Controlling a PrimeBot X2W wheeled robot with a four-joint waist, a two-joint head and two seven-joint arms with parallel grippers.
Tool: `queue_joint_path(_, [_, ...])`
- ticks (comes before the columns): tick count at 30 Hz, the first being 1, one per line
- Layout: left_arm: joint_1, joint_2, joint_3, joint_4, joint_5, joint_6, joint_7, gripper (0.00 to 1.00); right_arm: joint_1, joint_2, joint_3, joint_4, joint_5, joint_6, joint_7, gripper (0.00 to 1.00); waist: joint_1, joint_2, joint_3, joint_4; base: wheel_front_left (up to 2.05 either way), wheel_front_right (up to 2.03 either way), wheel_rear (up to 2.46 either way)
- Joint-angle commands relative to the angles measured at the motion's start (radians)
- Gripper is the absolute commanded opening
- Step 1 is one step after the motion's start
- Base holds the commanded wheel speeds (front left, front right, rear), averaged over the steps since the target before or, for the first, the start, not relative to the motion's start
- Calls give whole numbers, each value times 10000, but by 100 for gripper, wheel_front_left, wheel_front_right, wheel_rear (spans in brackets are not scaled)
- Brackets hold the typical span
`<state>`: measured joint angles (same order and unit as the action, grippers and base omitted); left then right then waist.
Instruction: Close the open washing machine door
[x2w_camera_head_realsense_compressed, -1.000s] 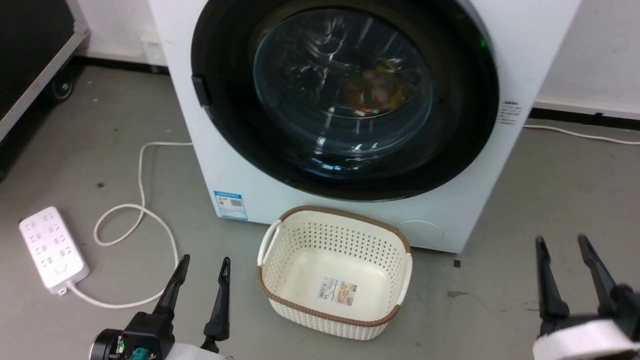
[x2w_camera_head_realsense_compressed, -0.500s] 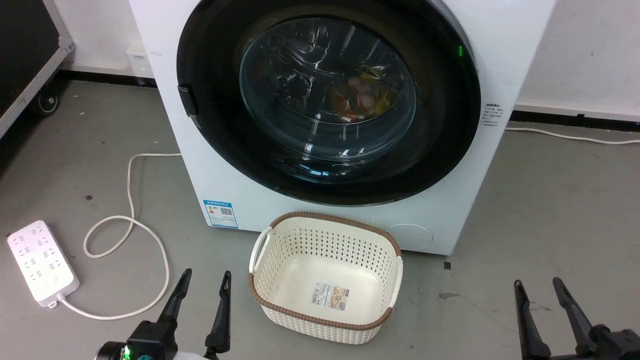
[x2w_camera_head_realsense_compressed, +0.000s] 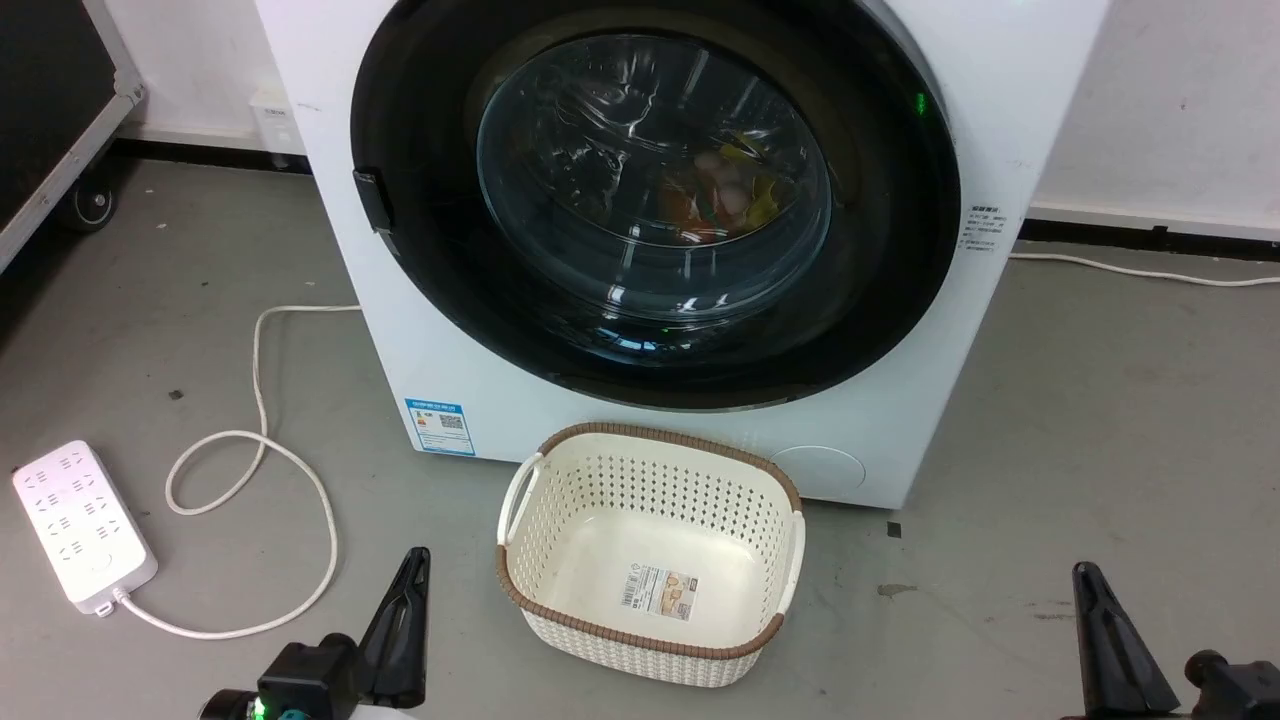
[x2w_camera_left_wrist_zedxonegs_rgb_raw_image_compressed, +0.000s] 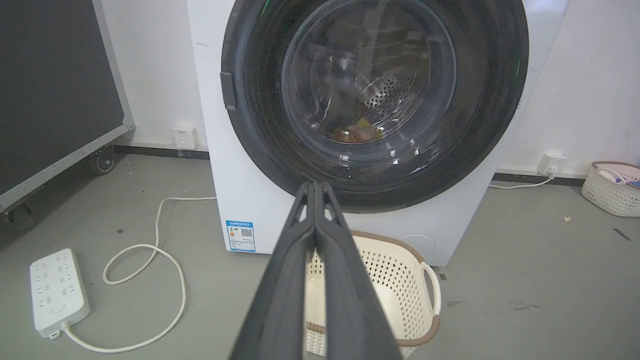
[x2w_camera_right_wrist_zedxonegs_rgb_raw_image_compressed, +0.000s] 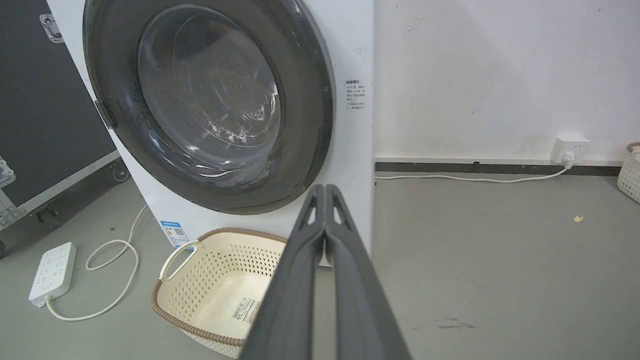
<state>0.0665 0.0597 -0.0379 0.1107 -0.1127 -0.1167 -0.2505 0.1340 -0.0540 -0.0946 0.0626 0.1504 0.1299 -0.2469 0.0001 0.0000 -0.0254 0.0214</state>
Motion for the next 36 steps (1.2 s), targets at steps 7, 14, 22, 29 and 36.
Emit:
queue_joint_path(7, [-61,0,34,-92,103,103,181,0,-121,3,74,-55,-119,1,183,0,0,0,17,-13,0,0,0])
queue_joint_path(14, [-98,-6,56,-155,166,168,324,0,-196,5,128,-90,-205,1,324,0,0,0,31,-26,0,0,0])
queue_joint_path(22, [-140,-12,80,-226,238,243,488,0,-282,8,189,-131,-302,2,485,0,0,0,48,-40,0,0,0])
queue_joint_path(29, [-177,-18,101,-288,301,308,630,0,-357,10,243,-166,-387,2,625,0,0,0,62,-52,0,0,0])
queue_joint_path(36, [-209,-23,119,-342,355,365,753,0,-421,12,289,-196,-460,2,746,0,0,0,75,-63,0,0,0])
